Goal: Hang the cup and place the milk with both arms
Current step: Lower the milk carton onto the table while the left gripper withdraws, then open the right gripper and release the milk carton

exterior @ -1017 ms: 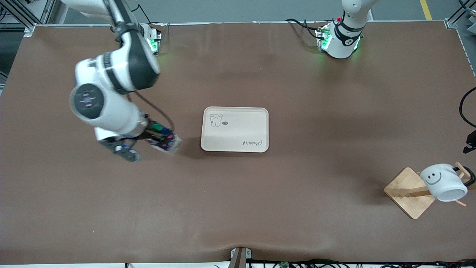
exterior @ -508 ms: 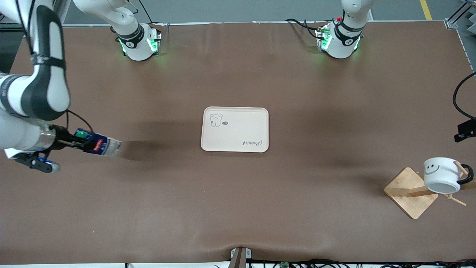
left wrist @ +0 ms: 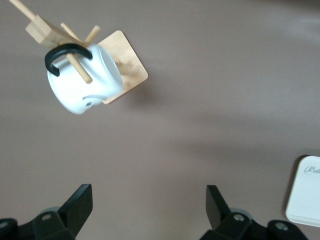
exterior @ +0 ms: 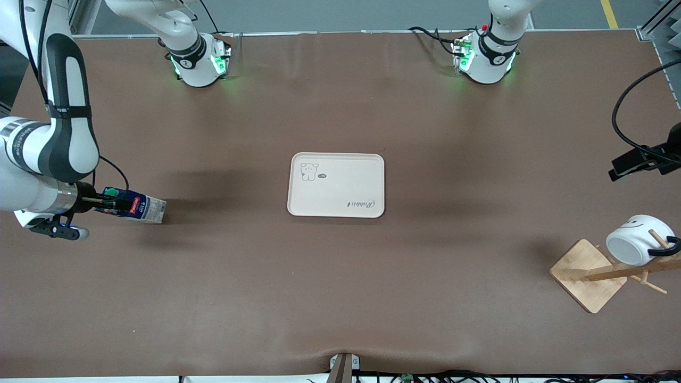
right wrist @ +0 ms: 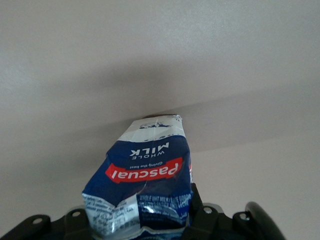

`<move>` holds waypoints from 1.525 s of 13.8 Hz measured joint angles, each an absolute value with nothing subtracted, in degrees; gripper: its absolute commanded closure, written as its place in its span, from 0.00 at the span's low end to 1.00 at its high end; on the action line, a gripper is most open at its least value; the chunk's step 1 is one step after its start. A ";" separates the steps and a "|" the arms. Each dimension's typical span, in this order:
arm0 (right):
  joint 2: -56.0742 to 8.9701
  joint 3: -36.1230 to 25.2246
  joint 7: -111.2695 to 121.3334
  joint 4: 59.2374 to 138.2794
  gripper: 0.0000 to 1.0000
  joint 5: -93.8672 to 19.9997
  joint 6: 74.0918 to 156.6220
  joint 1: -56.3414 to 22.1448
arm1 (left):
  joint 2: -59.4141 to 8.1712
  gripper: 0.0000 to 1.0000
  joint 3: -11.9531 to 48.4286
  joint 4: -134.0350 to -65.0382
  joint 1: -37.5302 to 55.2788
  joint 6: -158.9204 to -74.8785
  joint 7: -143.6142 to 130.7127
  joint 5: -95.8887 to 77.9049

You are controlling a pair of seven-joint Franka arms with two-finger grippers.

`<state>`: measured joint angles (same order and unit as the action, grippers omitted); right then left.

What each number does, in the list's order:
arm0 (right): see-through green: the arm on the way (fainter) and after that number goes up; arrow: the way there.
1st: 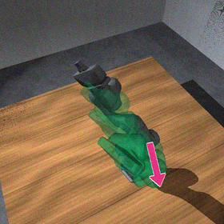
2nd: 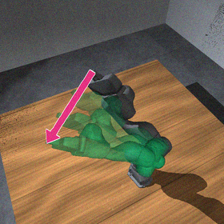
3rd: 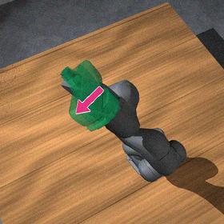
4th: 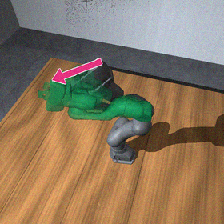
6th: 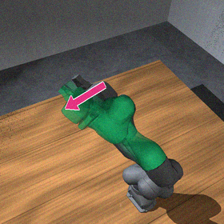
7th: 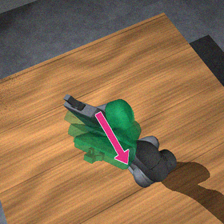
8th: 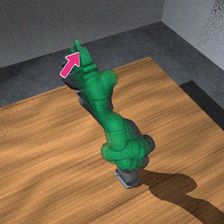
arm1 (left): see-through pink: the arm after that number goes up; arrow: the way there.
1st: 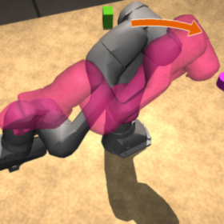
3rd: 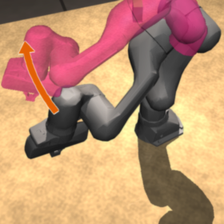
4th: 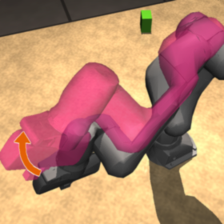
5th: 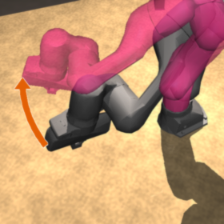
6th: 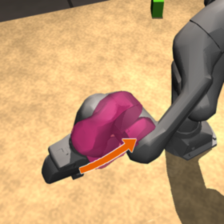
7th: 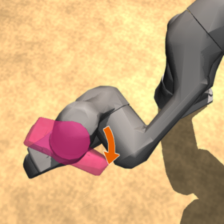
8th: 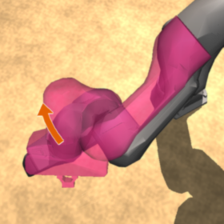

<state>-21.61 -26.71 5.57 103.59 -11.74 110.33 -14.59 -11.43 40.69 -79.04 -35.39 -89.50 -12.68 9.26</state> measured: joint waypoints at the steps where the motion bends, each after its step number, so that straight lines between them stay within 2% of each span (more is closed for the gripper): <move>1: -21.57 -26.71 6.18 103.99 0.92 -11.74 110.40 -14.40 | -11.08 0.00 41.11 -79.05 -35.38 -89.23 -13.39 9.26; 2: -21.51 -26.72 6.41 104.38 0.89 -11.74 110.52 -14.34 | -10.68 0.00 41.11 -79.06 -35.37 -89.02 -13.48 9.26; 4: -21.48 -26.71 6.46 104.85 0.61 -11.74 110.61 -14.34 | -9.77 0.00 39.80 -79.05 -34.08 -88.63 -13.48 9.26; 6: -21.47 -26.72 6.47 105.35 0.42 -11.74 110.69 -14.31 | -8.21 0.00 33.65 -79.05 -27.81 -86.78 -13.48 9.26; 8: -21.42 -26.72 6.60 105.67 0.29 -11.78 110.91 -14.22 | -6.44 0.00 26.35 -79.18 -20.23 -84.38 -13.44 8.99; 10: -21.36 -26.72 6.69 105.72 0.01 -11.78 110.95 -14.19 | -4.24 0.00 20.57 -80.64 -15.59 -83.65 -12.21 6.83; 13: -21.32 -26.72 8.10 105.62 0.00 -11.79 111.40 -14.18 | -0.21 0.00 13.37 -84.77 -12.16 -84.15 -8.96 2.59; 17: -21.02 -26.74 9.07 101.10 0.00 -11.79 111.78 -14.16 | 5.19 0.00 9.31 -91.32 -7.50 -86.54 -8.64 2.06; 21: -20.62 -26.57 9.17 94.16 0.00 -11.79 111.62 -14.19 | 7.02 0.00 6.30 -93.31 -3.96 -86.99 -8.64 1.38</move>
